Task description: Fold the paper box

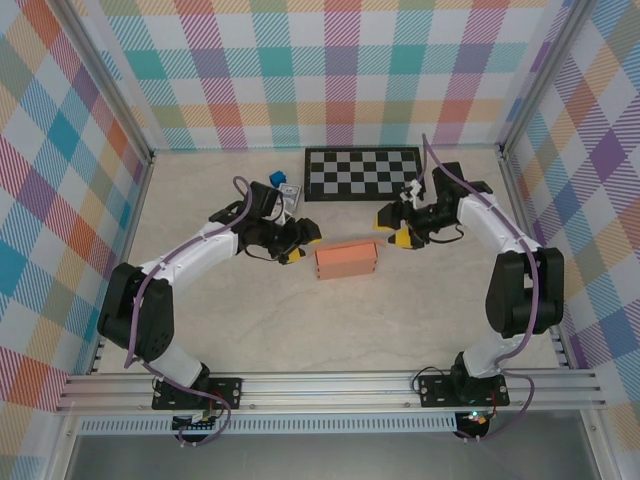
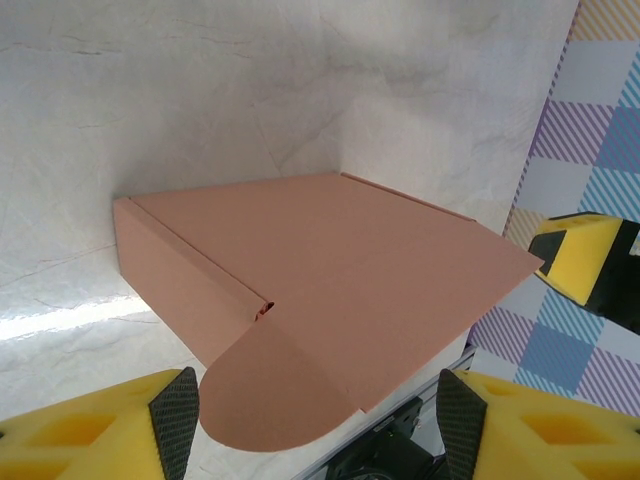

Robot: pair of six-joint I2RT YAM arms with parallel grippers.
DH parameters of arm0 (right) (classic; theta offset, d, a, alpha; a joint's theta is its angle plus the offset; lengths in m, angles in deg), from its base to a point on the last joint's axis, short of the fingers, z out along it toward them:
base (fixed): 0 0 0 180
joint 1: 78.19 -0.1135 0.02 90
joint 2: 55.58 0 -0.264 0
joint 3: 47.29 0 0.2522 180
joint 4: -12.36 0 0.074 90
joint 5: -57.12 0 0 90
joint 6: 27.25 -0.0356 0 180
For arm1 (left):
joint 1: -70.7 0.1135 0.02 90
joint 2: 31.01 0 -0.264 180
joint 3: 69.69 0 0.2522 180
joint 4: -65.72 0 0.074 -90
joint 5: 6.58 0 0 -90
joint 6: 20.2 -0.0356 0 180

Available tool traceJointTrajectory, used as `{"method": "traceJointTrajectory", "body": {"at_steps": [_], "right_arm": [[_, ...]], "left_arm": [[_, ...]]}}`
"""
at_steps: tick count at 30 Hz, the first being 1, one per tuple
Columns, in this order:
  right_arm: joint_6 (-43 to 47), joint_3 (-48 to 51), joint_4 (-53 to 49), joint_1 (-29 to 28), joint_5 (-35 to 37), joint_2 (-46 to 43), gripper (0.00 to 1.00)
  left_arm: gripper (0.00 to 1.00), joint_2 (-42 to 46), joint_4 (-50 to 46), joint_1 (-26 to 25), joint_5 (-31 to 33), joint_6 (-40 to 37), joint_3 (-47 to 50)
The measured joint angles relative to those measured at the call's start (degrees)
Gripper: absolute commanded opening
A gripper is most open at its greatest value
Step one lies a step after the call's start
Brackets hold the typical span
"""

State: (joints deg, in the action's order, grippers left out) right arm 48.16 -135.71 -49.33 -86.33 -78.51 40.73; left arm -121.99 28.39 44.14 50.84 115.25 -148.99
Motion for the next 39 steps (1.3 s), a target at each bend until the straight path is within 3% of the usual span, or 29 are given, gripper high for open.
{"method": "traceJointTrajectory", "body": {"at_steps": [29, 39], "right_arm": [[-1.9, 0.0, 0.7, -3.13, -3.26, 1.88, 0.73], [-0.31, -1.42, -1.33, -3.13, -0.48, 2.95, 0.78]], "left_arm": [[0.66, -2.38, 4.22, -2.14, 0.0, 3.28, -2.21], [0.7, -2.51, -1.99, 1.57, 1.6, -4.66, -5.25]]}}
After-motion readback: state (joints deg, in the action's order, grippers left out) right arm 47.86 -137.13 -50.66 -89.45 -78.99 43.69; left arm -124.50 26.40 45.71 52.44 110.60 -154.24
